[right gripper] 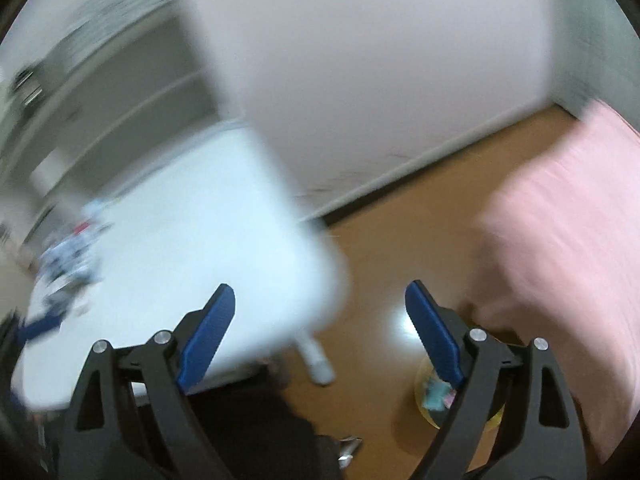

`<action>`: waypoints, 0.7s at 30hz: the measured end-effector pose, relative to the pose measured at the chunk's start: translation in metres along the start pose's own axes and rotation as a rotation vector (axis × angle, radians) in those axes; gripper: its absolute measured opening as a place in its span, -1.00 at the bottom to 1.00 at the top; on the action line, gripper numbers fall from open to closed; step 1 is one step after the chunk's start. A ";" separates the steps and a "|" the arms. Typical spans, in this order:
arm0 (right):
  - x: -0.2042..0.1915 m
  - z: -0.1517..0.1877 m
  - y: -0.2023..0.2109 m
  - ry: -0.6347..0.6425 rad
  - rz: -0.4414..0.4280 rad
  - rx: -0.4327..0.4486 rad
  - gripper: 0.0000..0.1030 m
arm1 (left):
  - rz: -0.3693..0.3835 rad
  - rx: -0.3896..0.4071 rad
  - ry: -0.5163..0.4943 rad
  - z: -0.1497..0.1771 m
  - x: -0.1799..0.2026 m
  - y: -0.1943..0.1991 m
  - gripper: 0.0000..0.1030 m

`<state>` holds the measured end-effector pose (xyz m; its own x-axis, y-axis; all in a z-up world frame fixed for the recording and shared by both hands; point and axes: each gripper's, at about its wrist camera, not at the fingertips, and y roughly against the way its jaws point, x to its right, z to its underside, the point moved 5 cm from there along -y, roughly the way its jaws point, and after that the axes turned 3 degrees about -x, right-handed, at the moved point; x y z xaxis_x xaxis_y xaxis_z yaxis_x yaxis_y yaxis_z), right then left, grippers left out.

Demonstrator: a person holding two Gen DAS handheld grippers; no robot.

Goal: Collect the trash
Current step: 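Return to the desk and grasp the white tissue with the left tool while the right grasps the blue-white wrapper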

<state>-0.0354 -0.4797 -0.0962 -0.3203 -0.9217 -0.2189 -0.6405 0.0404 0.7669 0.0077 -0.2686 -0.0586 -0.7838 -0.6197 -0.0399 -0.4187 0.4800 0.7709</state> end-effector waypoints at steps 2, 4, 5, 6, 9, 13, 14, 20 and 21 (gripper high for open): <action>-0.049 -0.012 -0.014 0.079 -0.094 -0.029 0.63 | -0.081 -0.026 0.139 0.022 -0.070 0.012 0.85; -0.111 -0.024 -0.033 0.180 -0.202 -0.080 0.63 | -0.171 -0.045 0.260 0.047 -0.128 0.024 0.85; -0.145 -0.029 -0.044 0.241 -0.255 -0.110 0.63 | -0.210 -0.056 0.319 0.062 -0.156 0.030 0.85; -0.170 -0.032 -0.054 0.291 -0.283 -0.132 0.63 | -0.228 -0.061 0.354 0.072 -0.173 0.035 0.85; -0.230 -0.037 -0.081 0.405 -0.316 -0.180 0.63 | -0.269 -0.072 0.459 0.104 -0.221 0.047 0.85; -0.261 -0.045 -0.114 0.434 -0.334 -0.234 0.63 | -0.259 -0.085 0.528 0.125 -0.251 0.048 0.85; -0.260 -0.048 -0.121 0.426 -0.341 -0.247 0.63 | -0.252 -0.086 0.530 0.125 -0.254 0.047 0.85; -0.275 -0.049 -0.157 0.361 -0.390 -0.317 0.25 | -0.210 -0.101 0.532 0.109 -0.258 0.022 0.84; -0.276 -0.047 -0.159 0.357 -0.399 -0.327 0.02 | -0.203 -0.106 0.537 0.107 -0.262 0.018 0.84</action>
<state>0.1877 -0.2500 -0.1288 0.1882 -0.9159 -0.3546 -0.3977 -0.4011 0.8252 0.1558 -0.0311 -0.1024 -0.3385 -0.9341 0.1134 -0.4664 0.2713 0.8420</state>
